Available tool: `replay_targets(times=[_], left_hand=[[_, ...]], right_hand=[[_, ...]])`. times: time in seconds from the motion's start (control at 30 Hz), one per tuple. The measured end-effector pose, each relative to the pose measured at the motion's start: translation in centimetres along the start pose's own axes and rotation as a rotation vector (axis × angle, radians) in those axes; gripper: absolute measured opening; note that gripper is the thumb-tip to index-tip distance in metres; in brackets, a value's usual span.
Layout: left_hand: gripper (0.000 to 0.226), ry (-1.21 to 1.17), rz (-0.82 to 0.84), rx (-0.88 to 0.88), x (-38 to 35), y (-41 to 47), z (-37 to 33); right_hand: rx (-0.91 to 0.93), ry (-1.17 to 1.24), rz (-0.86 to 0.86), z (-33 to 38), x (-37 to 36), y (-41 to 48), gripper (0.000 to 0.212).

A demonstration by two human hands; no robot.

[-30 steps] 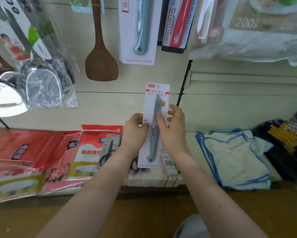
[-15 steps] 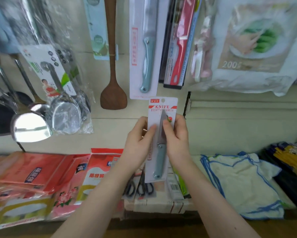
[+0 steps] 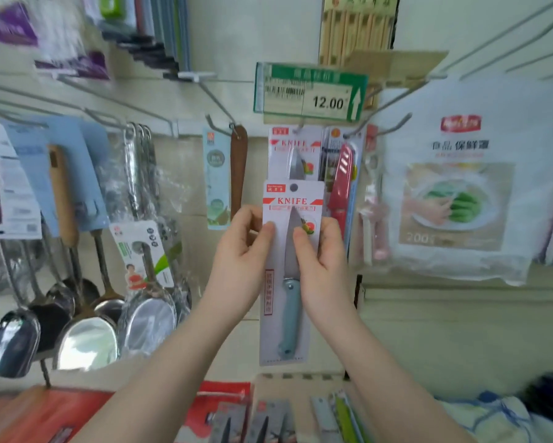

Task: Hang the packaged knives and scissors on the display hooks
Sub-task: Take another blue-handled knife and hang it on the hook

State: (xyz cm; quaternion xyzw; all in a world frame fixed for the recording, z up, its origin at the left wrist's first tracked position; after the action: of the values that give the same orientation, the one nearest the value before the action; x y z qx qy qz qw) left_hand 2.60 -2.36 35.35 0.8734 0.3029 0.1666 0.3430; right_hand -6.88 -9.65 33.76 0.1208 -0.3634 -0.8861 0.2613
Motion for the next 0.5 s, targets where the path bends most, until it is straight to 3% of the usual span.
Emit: replay_targets(times=[0.13, 0.37, 0.5], left_hand=[[0.01, 0.02, -0.014, -0.063, 0.5, 2.1, -3.1], [0.004, -0.002, -0.047, -0.154, 0.7, 4.3, -7.6], [0.019, 0.024, -0.074, -0.254, 0.7, 4.9, -9.6]], right_hand=[[0.043, -0.028, 0.019, 2.4, -0.4, 1.9, 0.007], [0.158, -0.096, 0.002, 5.6, -0.1, 3.0, 0.014], [0.168, -0.082, -0.013, 6.5, 0.5, 3.3, 0.013]])
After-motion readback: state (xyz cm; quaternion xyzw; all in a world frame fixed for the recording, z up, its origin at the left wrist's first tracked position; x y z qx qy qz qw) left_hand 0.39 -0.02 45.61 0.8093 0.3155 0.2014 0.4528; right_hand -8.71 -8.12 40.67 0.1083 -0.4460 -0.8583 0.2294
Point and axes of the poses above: each hand's wrist, its own y-axis towards the middle knuckle, its own x-axis out of the back of the hand, z = x × y, the point moved 10 cm from there along y, towards the middle knuckle, and after that the axes turned 3 degrees about z, right-handed, at the moved point
